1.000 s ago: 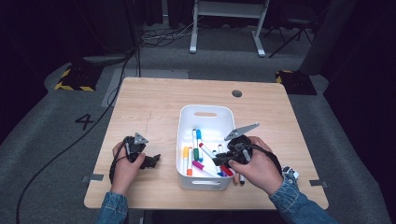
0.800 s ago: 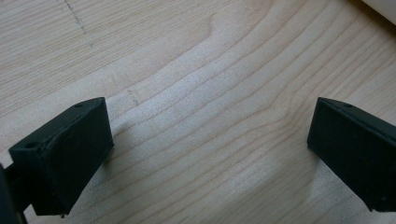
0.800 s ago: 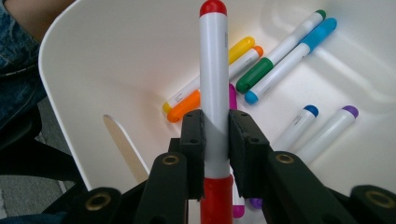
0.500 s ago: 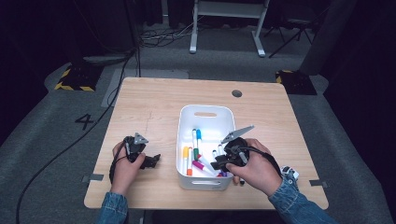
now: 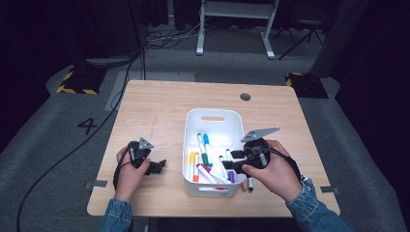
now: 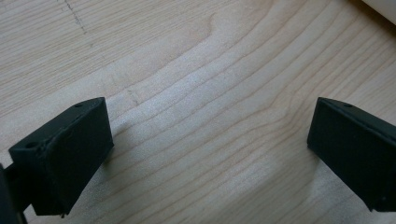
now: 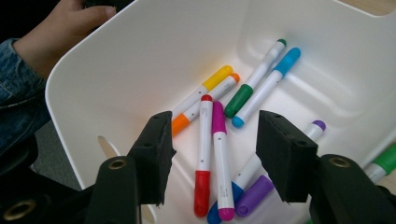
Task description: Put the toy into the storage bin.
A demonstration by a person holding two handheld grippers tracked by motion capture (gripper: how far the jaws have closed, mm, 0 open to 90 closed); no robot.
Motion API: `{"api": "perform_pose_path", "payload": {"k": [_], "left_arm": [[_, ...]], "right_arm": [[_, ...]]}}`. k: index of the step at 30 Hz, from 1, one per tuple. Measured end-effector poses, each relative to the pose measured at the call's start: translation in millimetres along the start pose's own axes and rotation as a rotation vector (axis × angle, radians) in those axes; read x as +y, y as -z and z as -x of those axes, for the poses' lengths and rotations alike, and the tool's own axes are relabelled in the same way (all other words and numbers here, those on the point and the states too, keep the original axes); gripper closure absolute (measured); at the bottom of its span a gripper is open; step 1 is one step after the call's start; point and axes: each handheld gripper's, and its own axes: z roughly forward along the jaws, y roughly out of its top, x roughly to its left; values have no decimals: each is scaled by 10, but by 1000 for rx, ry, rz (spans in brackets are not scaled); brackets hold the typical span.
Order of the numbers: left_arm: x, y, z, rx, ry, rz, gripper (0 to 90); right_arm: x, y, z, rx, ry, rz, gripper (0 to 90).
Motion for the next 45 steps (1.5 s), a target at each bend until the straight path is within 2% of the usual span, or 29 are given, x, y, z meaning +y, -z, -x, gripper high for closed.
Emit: {"api": "perform_pose_path", "payload": {"k": [12, 18, 23, 27, 33, 41, 45], "left_arm": [[0, 0, 0, 0, 0, 0, 2], [0, 0, 0, 0, 0, 0, 2], [0, 0, 0, 0, 0, 0, 2], [0, -1, 1, 0, 0, 0, 2], [0, 0, 0, 0, 0, 0, 2], [0, 0, 0, 0, 0, 0, 2], [1, -1, 0, 0, -1, 0, 1]], "right_arm": [[-66, 286, 212, -50, -66, 78, 463], [-112, 398, 322, -89, -90, 94, 466], [-165, 449, 421, -149, -98, 103, 469], [-194, 464, 506, -167, -112, 101, 470], [-254, 429, 640, -200, -141, 84, 470], [-390, 229, 812, -214, -168, 26, 470], [-454, 116, 849, -212, -187, -14, 475]]}}
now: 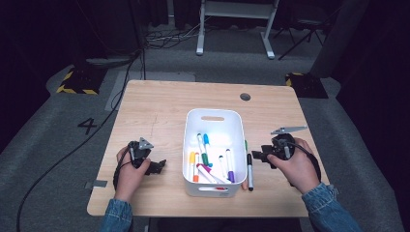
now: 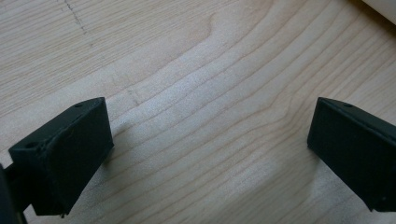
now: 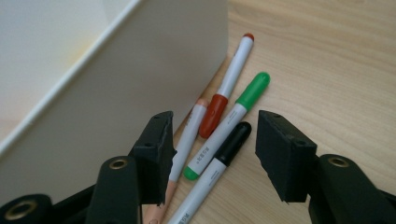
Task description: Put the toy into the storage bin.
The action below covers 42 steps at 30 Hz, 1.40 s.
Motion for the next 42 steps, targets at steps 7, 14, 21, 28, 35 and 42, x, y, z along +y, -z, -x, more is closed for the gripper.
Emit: {"api": "perform_pose_path", "payload": {"k": [7, 14, 21, 28, 35, 42], "left_arm": [[0, 1, 1, 2, -1, 0, 2], [0, 1, 0, 3, -2, 0, 1], [0, 0, -1, 3, -2, 0, 2], [0, -1, -1, 2, -2, 0, 1], [0, -2, 0, 1, 0, 2, 2], [0, -2, -1, 1, -1, 0, 1]], "right_arm": [[-120, -214, 12, 1, 4, -58, 491], [-218, -380, 45, 2, -6, -100, 499], [-314, -511, 66, 2, -10, -139, 506], [-374, -589, 71, -7, -21, -170, 529], [-401, -577, 132, -30, -15, -218, 643], [-444, -515, 247, -125, -81, -270, 763]]}}
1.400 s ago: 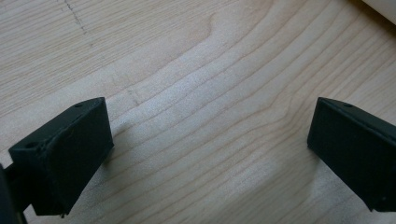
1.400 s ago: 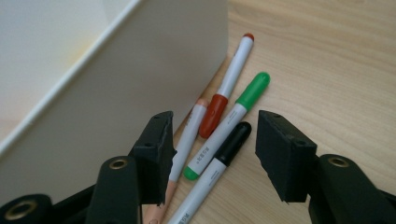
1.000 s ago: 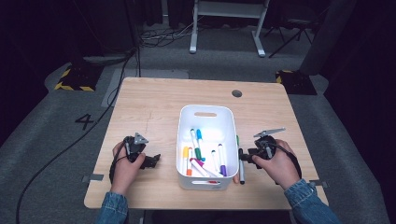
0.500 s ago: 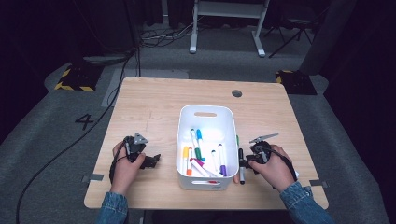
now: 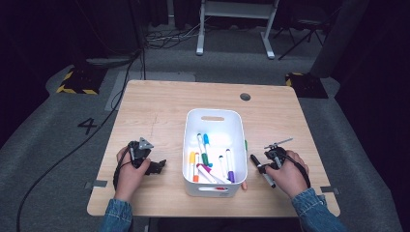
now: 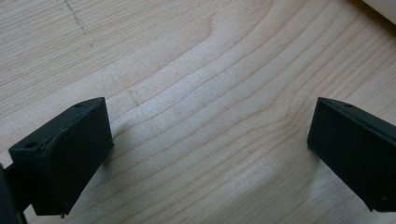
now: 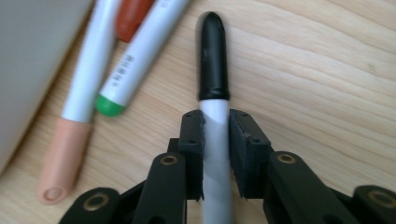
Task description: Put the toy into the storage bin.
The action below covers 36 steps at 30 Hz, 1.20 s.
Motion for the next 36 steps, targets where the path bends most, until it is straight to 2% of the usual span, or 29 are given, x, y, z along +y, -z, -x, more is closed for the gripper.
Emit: {"api": "perform_pose_path", "payload": {"k": [3, 10, 17, 20, 26, 32, 36], "left_arm": [[1, 2, 0, 2, 0, -1, 1], [0, 2, 1, 3, -1, -1, 1], [0, 0, 1, 2, -1, -1, 1], [0, 0, 0, 1, 0, 0, 1], [1, 0, 1, 5, -1, 0, 1], [2, -1, 1, 5, -1, 0, 1], [2, -1, 1, 4, -1, 0, 1]], "right_arm": [[-5, 8, 29, -17, -11, 1, 767], [-4, 10, 22, -17, -3, -6, 768], [5, 12, 47, -4, -1, -12, 768], [7, 35, 87, 10, -17, 2, 769], [35, 192, 110, 39, -39, 36, 769], [73, 376, 111, 73, -32, 91, 769], [96, 489, 100, 77, -19, 119, 769]]}}
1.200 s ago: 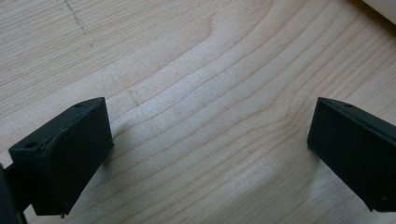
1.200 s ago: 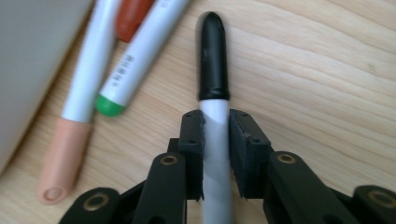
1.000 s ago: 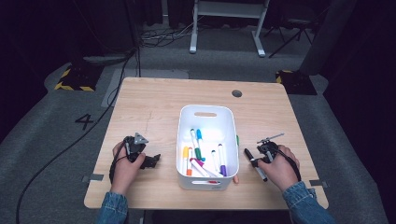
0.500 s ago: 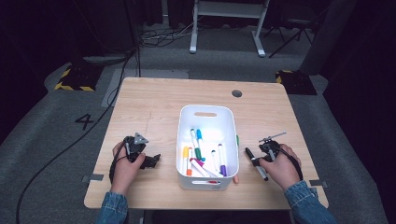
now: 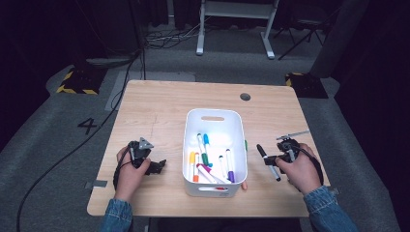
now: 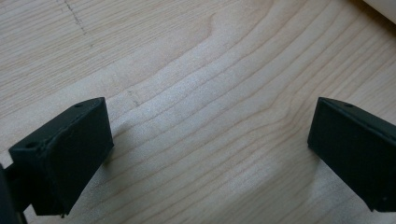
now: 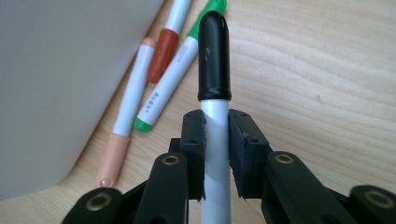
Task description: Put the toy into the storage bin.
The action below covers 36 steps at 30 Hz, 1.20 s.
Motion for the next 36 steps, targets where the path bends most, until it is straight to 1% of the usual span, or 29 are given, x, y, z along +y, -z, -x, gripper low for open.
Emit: {"api": "perform_pose_path", "payload": {"k": [4, 7, 11, 12, 13, 14, 18, 21, 28, 30, 31, 36], "left_arm": [[0, 0, 0, 0, 0, 0, 1], [0, 0, 0, 0, 0, 0, 1], [0, 0, 0, 0, 0, 0, 0], [0, 0, 0, 0, 0, 0, 1], [0, 0, 0, 0, 0, 0, 1], [0, 0, 0, 0, 0, 0, 1], [0, 0, 0, 0, 0, 0, 1], [0, 0, 0, -1, 0, 0, 1], [0, 0, 0, 0, 0, 0, 1], [0, 0, 0, 0, 0, 0, 1], [0, 0, 0, 0, 0, 0, 1], [0, 0, 0, 0, 0, 0, 1]], "right_arm": [[31, 108, -39, 19, 8, 41, 769], [57, 190, -67, 32, 22, 69, 769], [90, 294, -116, 56, 23, 102, 769], [97, 318, -119, 55, 41, 111, 769], [106, 347, -136, 59, 39, 116, 769], [116, 378, -149, 65, 47, 131, 769], [161, 485, -219, 94, 65, 159, 769], [203, 552, -280, 96, 84, 176, 769], [289, 704, -430, 123, 114, 212, 769], [306, 734, -466, 126, 128, 219, 769], [314, 750, -488, 129, 126, 222, 769], [369, 787, -592, 149, 148, 238, 769]]}}
